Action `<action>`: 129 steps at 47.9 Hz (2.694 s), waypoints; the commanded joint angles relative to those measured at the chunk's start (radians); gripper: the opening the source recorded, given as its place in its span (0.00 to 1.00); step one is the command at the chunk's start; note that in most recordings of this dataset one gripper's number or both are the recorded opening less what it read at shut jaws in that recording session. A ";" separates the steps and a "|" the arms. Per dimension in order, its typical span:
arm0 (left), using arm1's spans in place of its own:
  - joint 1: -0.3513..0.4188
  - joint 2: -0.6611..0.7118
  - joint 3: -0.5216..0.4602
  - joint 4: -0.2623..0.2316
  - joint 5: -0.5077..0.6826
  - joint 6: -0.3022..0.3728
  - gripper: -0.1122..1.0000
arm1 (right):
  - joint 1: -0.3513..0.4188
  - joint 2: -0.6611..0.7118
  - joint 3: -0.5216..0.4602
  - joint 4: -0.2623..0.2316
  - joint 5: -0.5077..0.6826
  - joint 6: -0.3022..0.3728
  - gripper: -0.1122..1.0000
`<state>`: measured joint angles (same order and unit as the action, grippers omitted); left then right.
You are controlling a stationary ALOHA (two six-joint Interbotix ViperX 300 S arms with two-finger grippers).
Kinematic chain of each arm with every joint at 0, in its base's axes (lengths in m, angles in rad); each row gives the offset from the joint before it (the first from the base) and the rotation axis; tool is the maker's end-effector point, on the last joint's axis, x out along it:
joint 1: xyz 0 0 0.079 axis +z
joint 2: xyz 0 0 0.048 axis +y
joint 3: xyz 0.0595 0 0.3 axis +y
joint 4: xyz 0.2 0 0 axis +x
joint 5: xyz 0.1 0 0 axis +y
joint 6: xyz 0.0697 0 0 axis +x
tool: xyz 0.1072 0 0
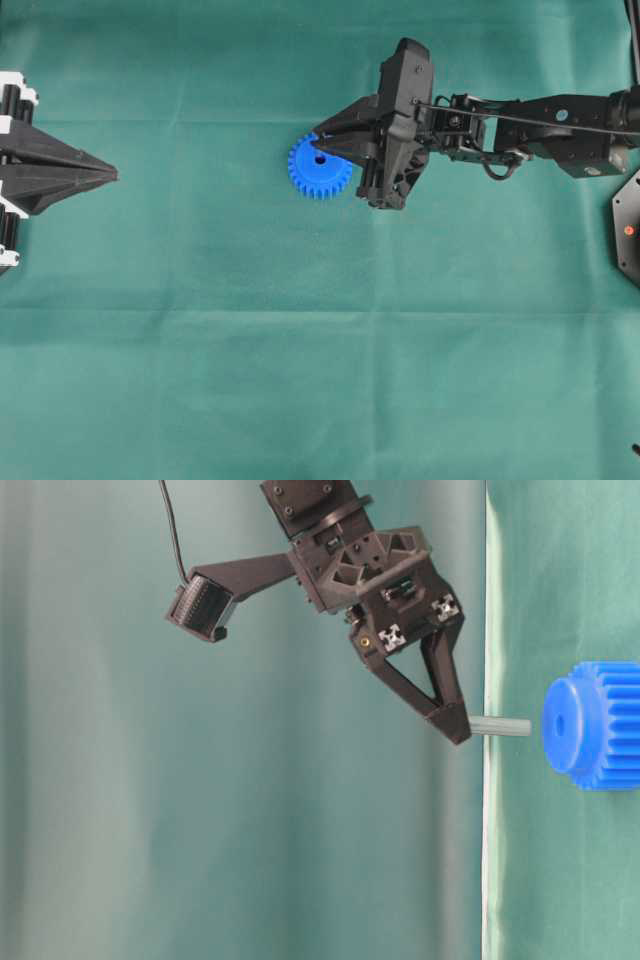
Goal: Insert the shaft placed at a random location into the center hole of the medium gear at another random location.
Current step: 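Carry the shaft left and position it above the blue gear's center hole, then align the held shaft vertically over the gear hole with the right gripper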
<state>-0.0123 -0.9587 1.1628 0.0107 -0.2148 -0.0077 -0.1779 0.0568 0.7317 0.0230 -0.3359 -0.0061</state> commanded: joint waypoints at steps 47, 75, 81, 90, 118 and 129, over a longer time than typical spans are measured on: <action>0.003 0.008 -0.020 0.002 0.002 0.000 0.10 | -0.008 0.046 -0.025 0.003 -0.015 -0.011 0.22; 0.002 0.008 -0.020 0.002 0.005 0.000 0.10 | -0.008 -0.011 -0.017 0.003 -0.005 -0.014 0.22; 0.002 0.008 -0.020 0.002 0.006 0.000 0.10 | -0.005 -0.002 -0.017 0.003 -0.009 -0.009 0.22; 0.002 0.008 -0.020 0.002 0.006 0.000 0.10 | 0.002 0.011 -0.021 0.003 -0.011 -0.009 0.22; 0.003 0.008 -0.020 0.002 0.006 0.000 0.10 | 0.002 0.058 -0.026 0.005 -0.035 -0.009 0.22; 0.002 0.008 -0.020 0.002 0.006 0.000 0.10 | 0.002 0.061 -0.028 0.009 -0.049 -0.009 0.22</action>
<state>-0.0123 -0.9587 1.1628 0.0107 -0.2040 -0.0077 -0.1779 0.1273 0.7194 0.0261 -0.3743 -0.0061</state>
